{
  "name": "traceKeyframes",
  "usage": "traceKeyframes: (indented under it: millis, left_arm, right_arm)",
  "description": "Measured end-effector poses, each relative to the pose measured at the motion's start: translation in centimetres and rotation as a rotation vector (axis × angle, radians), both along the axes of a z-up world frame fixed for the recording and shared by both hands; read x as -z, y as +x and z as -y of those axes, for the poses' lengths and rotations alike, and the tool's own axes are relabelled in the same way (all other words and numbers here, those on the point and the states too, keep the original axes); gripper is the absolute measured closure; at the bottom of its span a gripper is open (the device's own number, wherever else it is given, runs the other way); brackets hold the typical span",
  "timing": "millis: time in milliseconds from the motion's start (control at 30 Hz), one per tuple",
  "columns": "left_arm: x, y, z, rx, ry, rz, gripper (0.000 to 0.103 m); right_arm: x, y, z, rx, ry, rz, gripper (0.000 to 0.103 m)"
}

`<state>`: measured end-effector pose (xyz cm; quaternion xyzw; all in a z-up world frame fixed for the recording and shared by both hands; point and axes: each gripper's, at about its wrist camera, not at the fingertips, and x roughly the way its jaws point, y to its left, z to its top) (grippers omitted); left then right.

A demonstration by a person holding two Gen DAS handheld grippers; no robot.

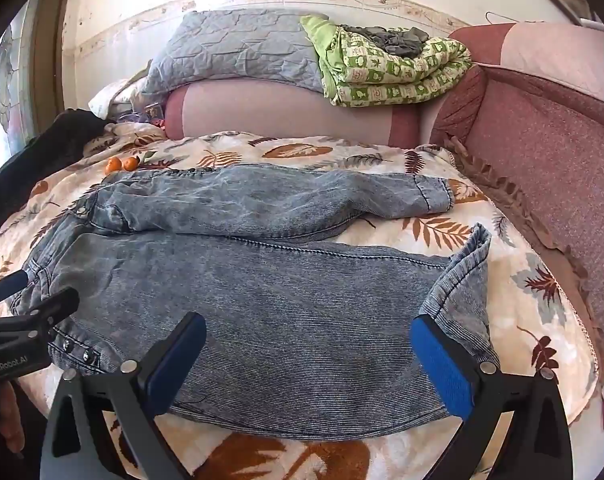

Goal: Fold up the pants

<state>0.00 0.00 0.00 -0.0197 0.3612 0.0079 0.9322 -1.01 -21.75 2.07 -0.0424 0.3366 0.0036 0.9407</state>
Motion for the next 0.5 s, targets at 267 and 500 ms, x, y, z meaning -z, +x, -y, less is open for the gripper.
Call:
traceKeyframes:
  millis: [267,500]
  left_arm:
    - [-0.03,0.03,0.00,0.001,0.004,0.002,0.000]
    - [-0.16,-0.39,0.15,0.003,0.013,0.008,0.000]
  right_arm:
    - [0.05,0.02,0.07,0.000,0.002,0.003,0.000]
    - [0.00,-0.01,0.07,0.002,0.001,0.005,0.000]
